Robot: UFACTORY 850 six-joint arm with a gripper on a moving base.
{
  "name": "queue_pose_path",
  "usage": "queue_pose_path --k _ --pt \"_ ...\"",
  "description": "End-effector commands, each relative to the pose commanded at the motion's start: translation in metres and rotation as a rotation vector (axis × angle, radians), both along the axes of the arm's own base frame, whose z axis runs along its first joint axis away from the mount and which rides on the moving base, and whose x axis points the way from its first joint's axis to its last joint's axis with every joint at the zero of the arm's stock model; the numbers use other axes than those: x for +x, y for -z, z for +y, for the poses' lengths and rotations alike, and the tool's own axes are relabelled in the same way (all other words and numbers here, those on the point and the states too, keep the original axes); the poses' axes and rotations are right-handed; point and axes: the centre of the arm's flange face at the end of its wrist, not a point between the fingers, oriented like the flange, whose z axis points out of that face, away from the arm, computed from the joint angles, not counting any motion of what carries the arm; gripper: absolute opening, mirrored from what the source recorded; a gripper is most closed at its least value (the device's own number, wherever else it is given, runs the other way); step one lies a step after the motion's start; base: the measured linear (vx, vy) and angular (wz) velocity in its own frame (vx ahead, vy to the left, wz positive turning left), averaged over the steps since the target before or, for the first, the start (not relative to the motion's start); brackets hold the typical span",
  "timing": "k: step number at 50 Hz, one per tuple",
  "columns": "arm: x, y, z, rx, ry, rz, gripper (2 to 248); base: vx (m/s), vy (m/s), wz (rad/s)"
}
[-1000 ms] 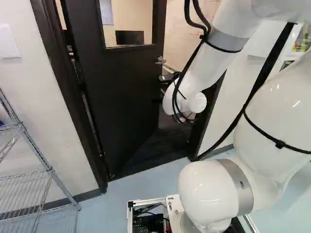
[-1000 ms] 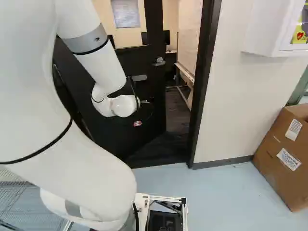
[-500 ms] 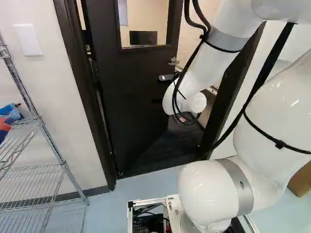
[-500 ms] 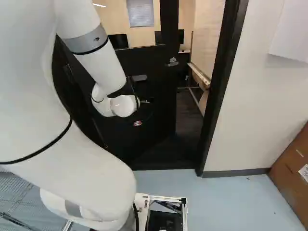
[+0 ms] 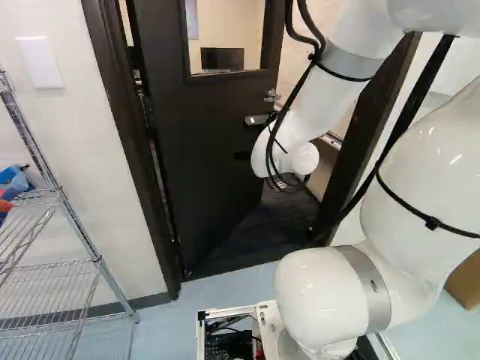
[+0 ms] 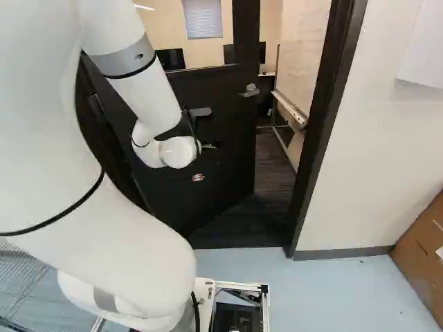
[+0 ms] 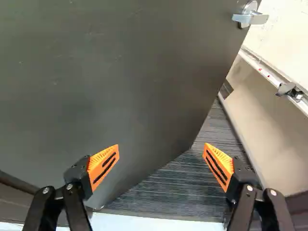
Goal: Open the door and move inside
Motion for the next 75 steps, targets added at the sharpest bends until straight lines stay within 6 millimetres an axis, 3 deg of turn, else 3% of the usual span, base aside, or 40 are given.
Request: queue_pose_path --k 75 --pt "0.0 0.0 0.0 0.0 0.0 0.0 247 0.082 0.033 -0.009"
